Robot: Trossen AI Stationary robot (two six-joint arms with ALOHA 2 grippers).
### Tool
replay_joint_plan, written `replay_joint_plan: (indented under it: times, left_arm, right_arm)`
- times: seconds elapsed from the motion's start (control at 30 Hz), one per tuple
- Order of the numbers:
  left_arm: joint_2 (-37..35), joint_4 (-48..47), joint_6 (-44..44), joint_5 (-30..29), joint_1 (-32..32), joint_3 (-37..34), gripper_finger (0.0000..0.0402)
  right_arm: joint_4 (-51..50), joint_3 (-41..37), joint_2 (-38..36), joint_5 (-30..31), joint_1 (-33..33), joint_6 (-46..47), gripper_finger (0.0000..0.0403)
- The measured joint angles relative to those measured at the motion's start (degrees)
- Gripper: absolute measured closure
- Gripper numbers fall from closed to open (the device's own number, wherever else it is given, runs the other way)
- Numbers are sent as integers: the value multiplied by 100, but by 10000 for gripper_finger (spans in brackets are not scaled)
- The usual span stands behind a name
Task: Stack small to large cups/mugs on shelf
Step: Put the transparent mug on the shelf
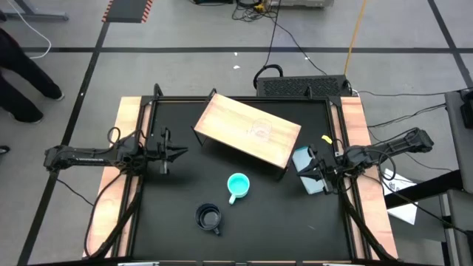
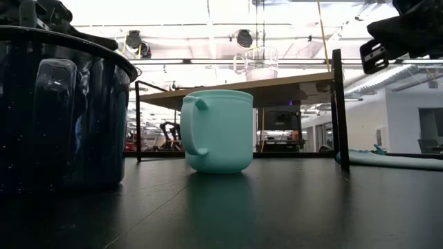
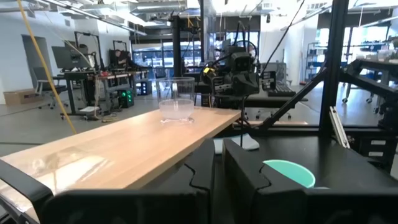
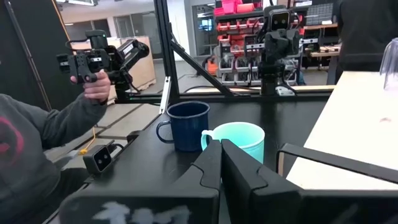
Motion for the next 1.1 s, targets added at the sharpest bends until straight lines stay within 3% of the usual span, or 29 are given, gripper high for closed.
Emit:
replay_joint_plan:
  times: [0.2,0.47,0.8,1.1]
  left_arm:
    - [0,-29,278,-2,0,0,369]
    - [0,224,-50,-4,0,0,369]
    - [-1,-490,-221,-151,0,0,369]
    - [0,-524,-128,-140,-1,0,369]
  right_arm:
    - [-40,-87,-5,-5,0,134,403]
    - [1227,-705,-7,-19,0,212,403]
    - [1114,-717,11,-23,2,-24,403]
    - [1125,-728,7,-24,2,-241,403]
